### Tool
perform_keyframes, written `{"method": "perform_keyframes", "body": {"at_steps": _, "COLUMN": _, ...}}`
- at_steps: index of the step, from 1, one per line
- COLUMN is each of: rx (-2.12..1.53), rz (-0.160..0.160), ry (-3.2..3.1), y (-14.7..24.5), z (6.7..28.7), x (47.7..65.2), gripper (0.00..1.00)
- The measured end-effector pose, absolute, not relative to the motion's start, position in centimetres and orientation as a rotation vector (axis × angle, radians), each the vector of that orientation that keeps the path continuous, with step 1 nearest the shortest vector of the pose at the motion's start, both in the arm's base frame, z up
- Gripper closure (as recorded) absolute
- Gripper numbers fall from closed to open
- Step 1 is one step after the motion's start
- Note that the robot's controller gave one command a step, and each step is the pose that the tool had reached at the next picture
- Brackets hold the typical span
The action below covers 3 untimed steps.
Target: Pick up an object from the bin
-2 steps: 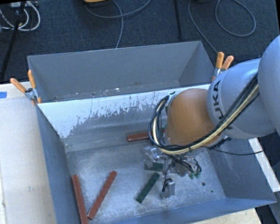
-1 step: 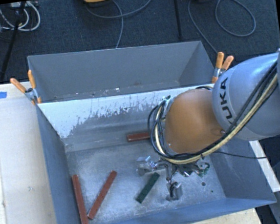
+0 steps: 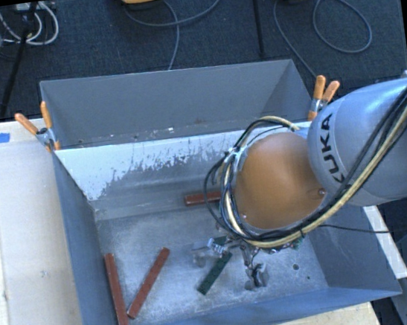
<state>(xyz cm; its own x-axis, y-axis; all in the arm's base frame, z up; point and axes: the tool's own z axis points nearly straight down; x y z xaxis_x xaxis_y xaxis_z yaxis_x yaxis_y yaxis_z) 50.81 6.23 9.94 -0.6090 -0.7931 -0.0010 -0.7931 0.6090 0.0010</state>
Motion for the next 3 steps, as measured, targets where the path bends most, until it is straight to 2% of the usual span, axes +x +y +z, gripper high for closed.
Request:
{"method": "perform_keyframes", "body": {"at_steps": 1, "rx": -1.652, "rz": 0.004, "ry": 2.672, "y": 7.74, "z": 6.85, "x": 52.58, "gripper": 0.0}}
{"method": "perform_keyframes", "body": {"at_steps": 2, "rx": -1.646, "rz": 0.004, "ry": 2.677, "y": 7.79, "z": 6.79, "x": 52.54, "gripper": 0.0}}
{"method": "perform_keyframes", "body": {"at_steps": 3, "rx": -1.643, "rz": 0.003, "ry": 2.679, "y": 7.78, "z": 6.83, "x": 52.56, "gripper": 1.0}}
